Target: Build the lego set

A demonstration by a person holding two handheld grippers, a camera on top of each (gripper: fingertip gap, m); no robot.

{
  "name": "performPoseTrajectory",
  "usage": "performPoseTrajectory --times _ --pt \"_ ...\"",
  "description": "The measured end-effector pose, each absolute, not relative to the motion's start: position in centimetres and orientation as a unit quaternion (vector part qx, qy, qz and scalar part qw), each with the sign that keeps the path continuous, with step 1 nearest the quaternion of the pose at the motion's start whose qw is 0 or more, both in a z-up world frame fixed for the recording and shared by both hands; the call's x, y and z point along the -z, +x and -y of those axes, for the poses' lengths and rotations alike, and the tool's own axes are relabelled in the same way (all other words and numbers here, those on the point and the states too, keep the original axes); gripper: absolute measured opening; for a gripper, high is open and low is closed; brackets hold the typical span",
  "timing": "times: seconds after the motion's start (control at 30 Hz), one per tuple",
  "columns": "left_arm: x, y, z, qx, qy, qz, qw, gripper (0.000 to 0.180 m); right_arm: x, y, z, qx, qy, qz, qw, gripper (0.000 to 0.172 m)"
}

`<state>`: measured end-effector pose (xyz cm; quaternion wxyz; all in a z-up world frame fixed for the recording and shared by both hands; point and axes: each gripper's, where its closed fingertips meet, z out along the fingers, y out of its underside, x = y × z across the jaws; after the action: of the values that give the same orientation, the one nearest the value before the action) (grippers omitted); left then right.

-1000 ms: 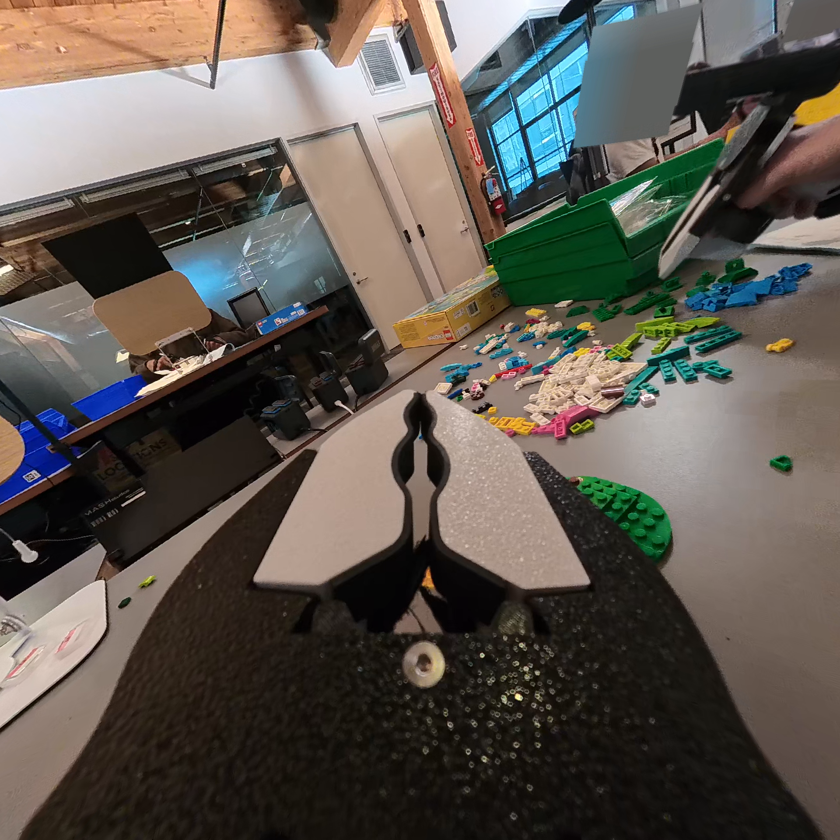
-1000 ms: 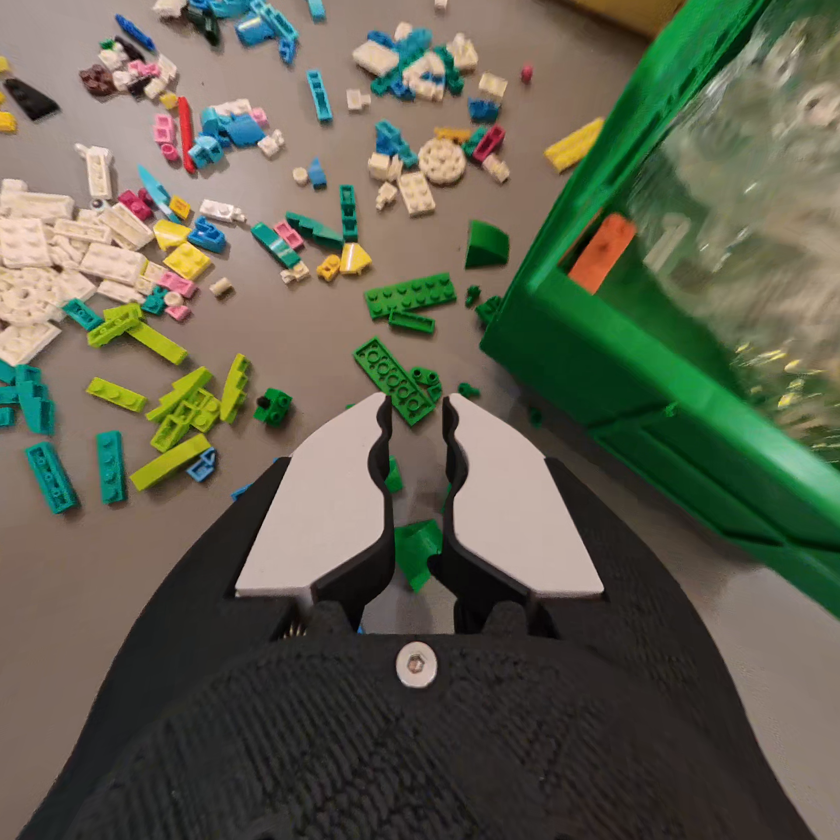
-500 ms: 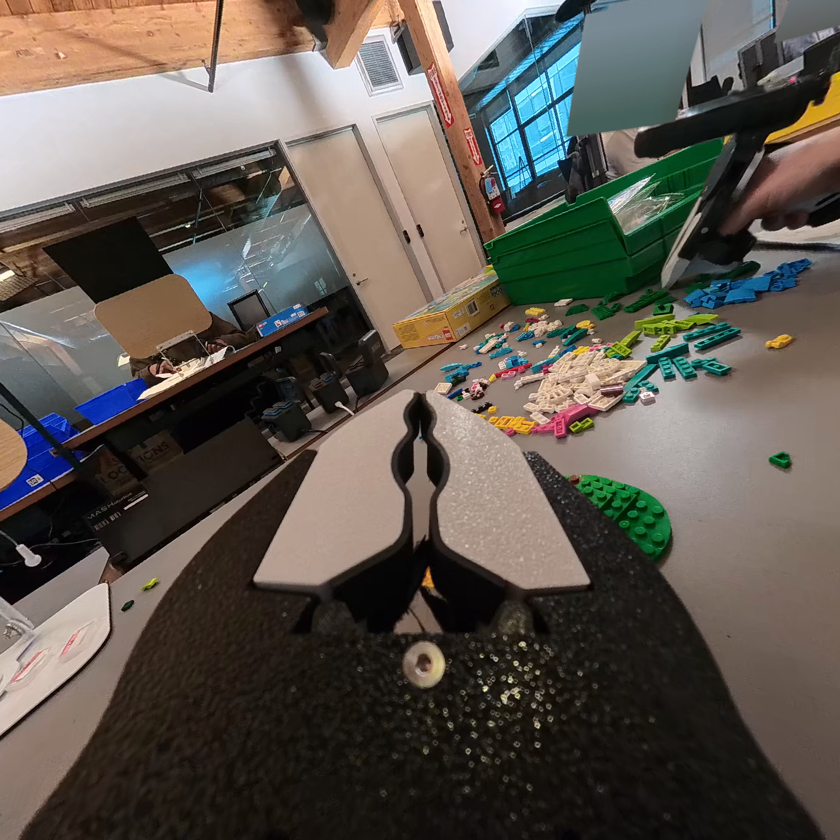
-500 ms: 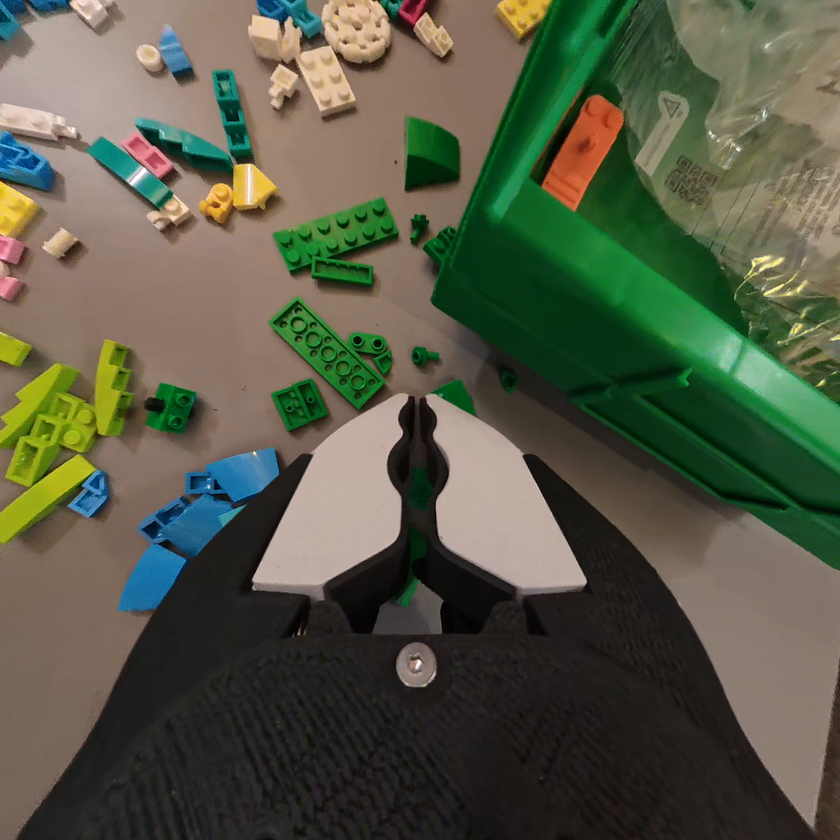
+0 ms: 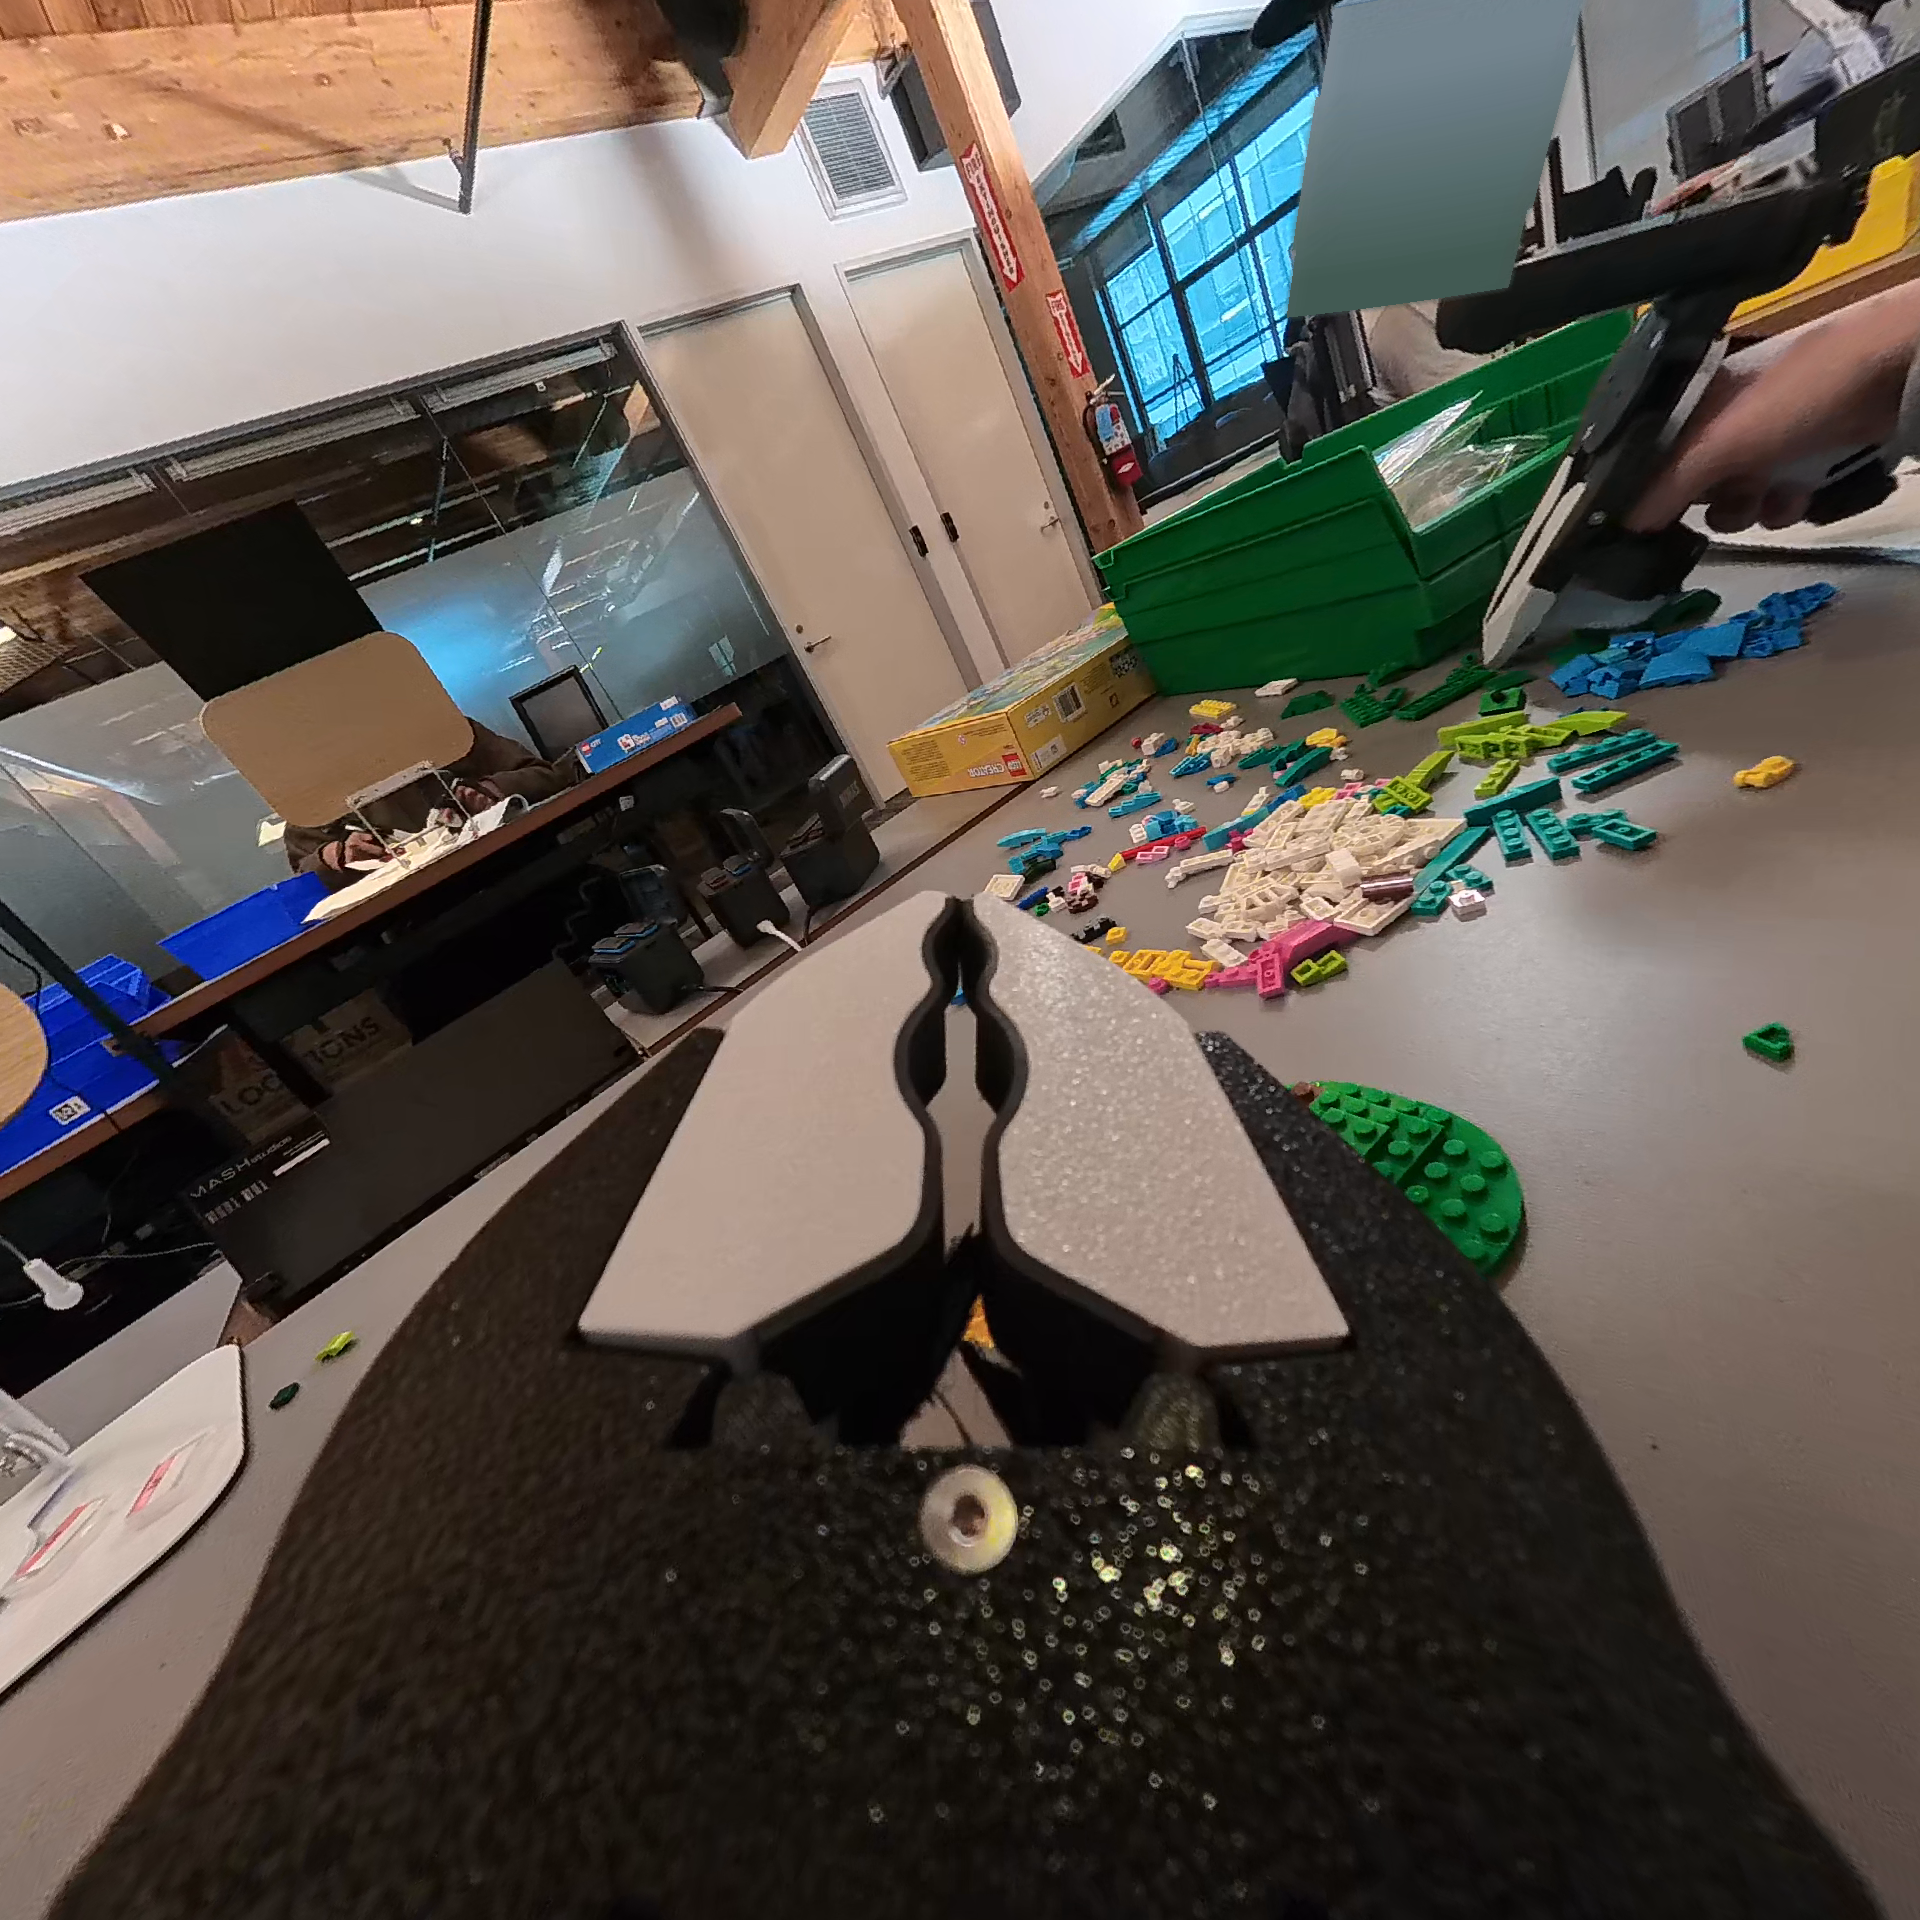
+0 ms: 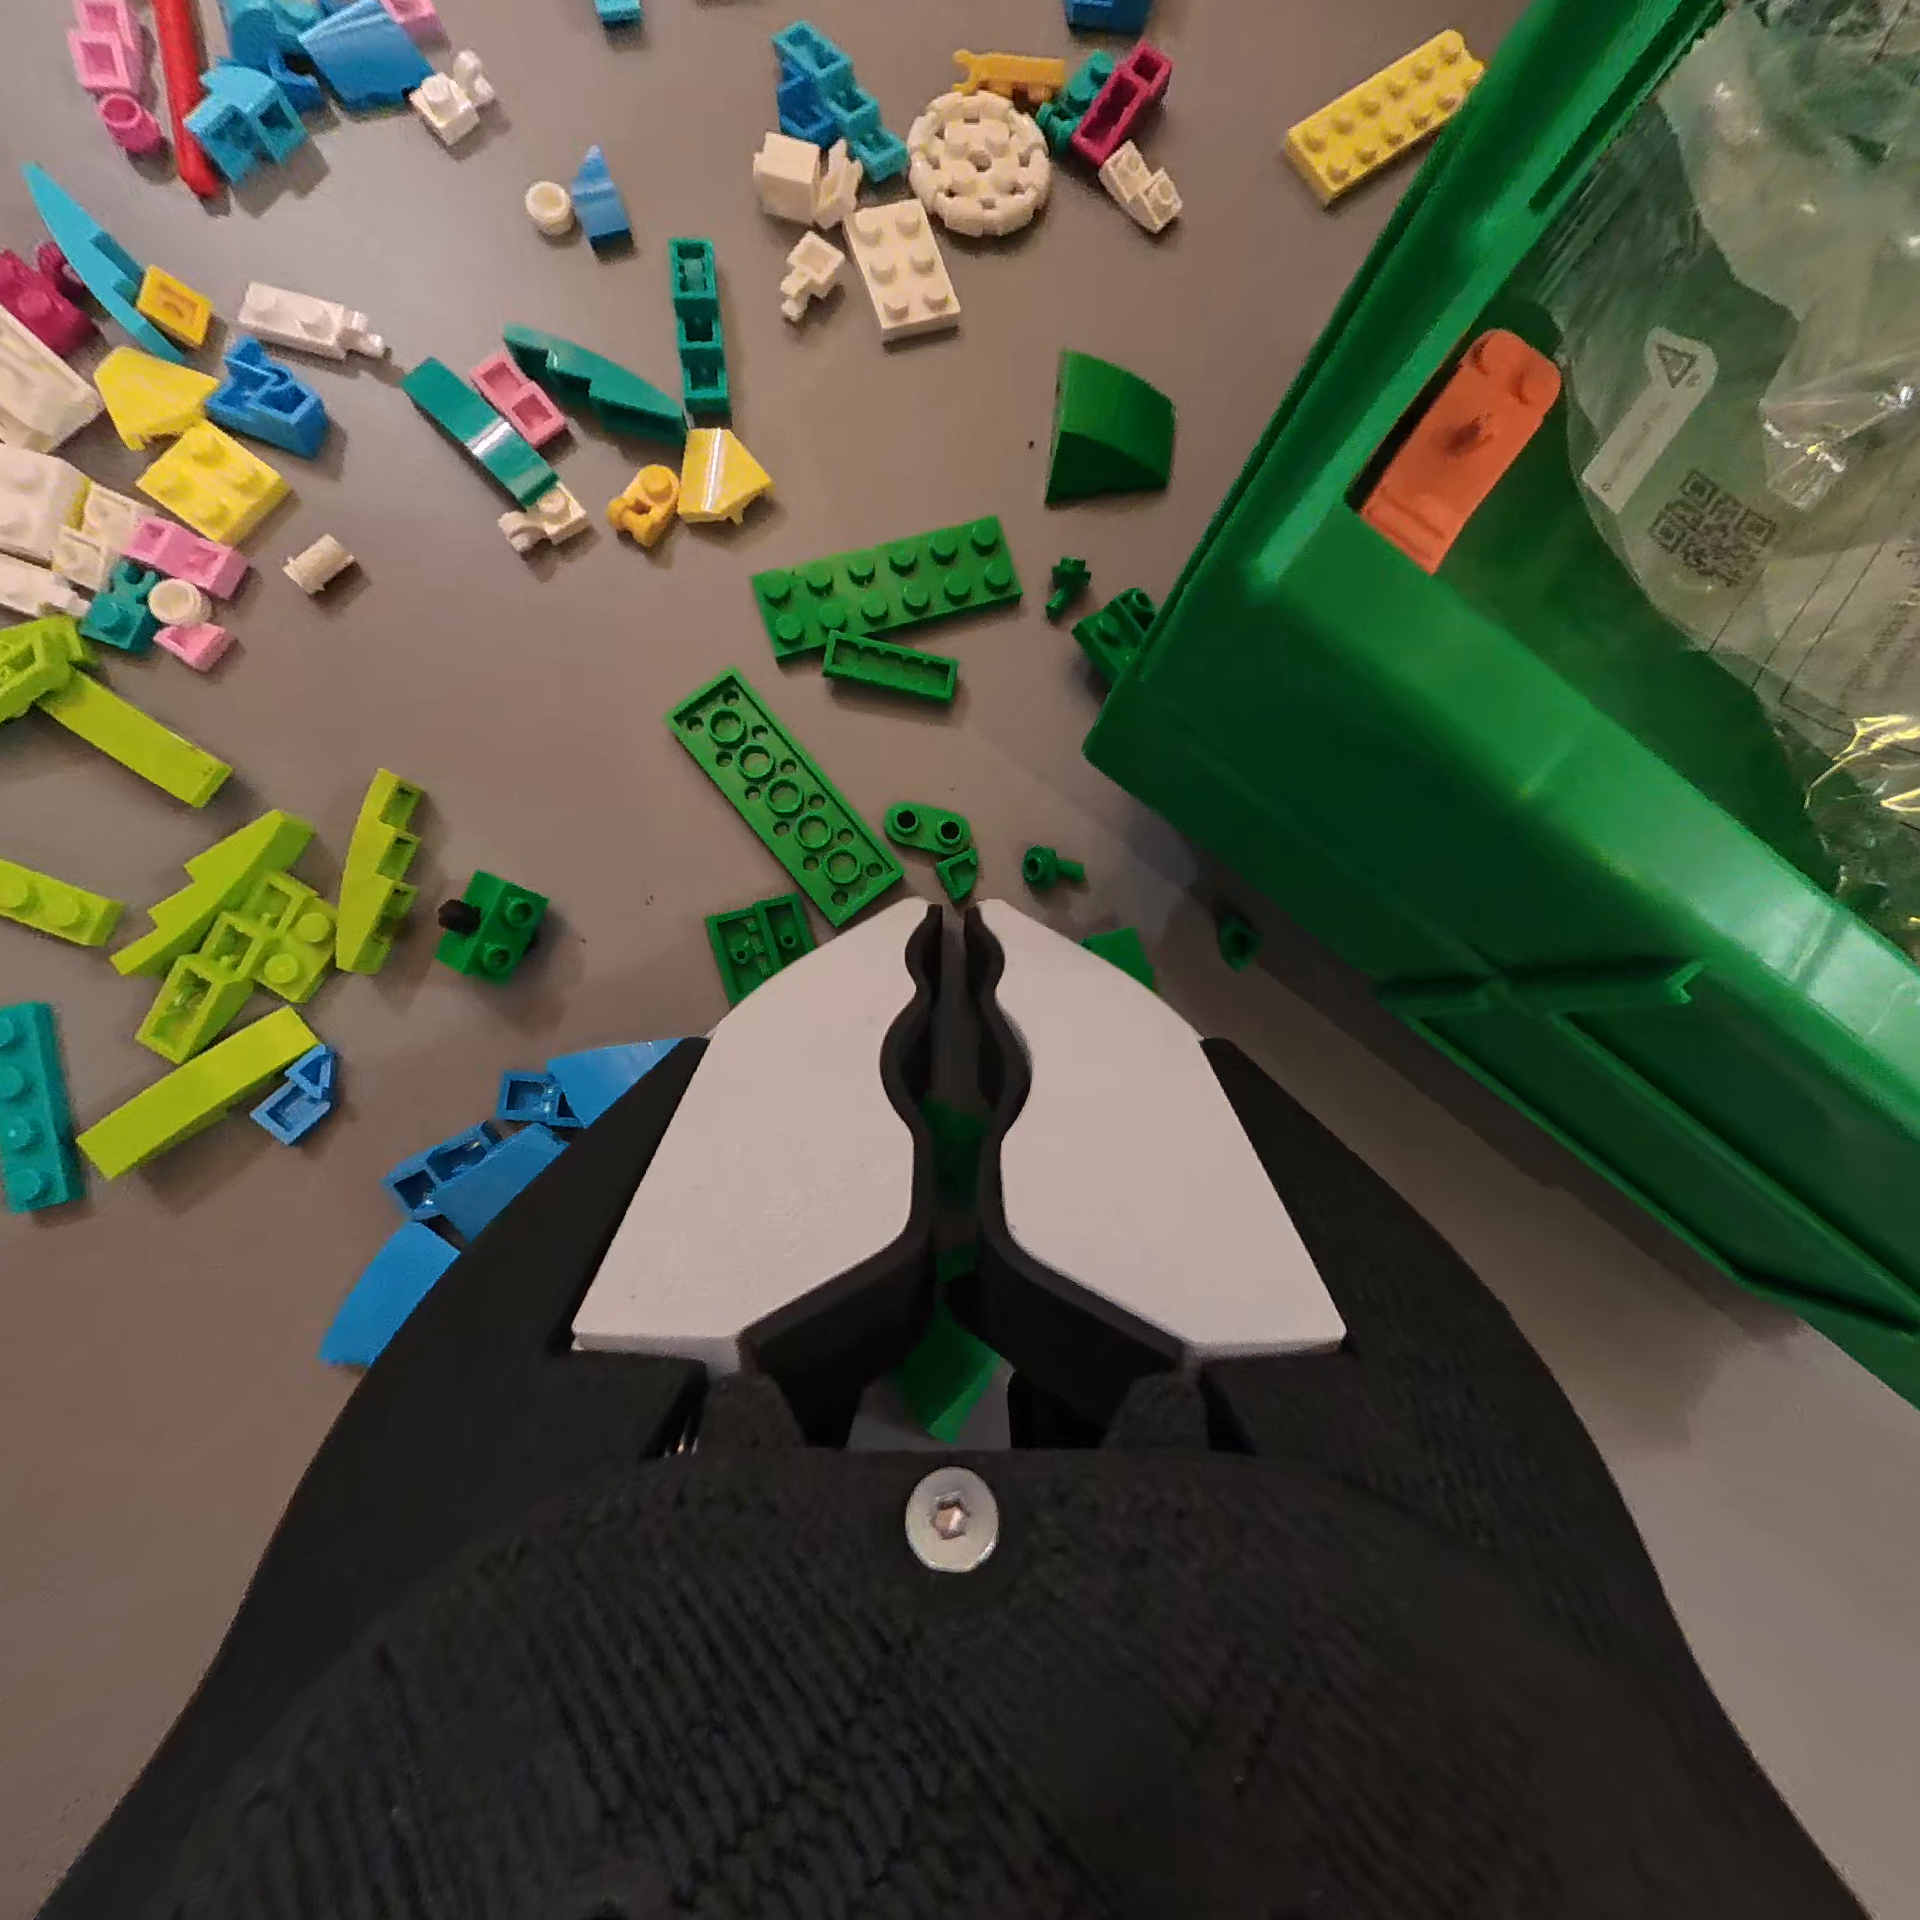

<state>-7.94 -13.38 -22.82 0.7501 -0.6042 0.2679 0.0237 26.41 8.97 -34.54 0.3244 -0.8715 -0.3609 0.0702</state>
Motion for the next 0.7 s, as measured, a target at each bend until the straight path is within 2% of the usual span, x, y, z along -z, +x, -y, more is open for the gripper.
performPoseTrajectory --times 0.43,0.7 --pt "22.8 -7.9 13.3 -0.025 -0.605 -0.268 0.750 0.000 34.6 25.7 -9.9 -0.132 -0.876 0.336 0.318 0.013" --pt "22.8 -7.9 13.3 -0.023 -0.603 -0.269 0.750 0.000 34.3 26.6 -9.7 -0.121 -0.872 0.346 0.326 0.001"
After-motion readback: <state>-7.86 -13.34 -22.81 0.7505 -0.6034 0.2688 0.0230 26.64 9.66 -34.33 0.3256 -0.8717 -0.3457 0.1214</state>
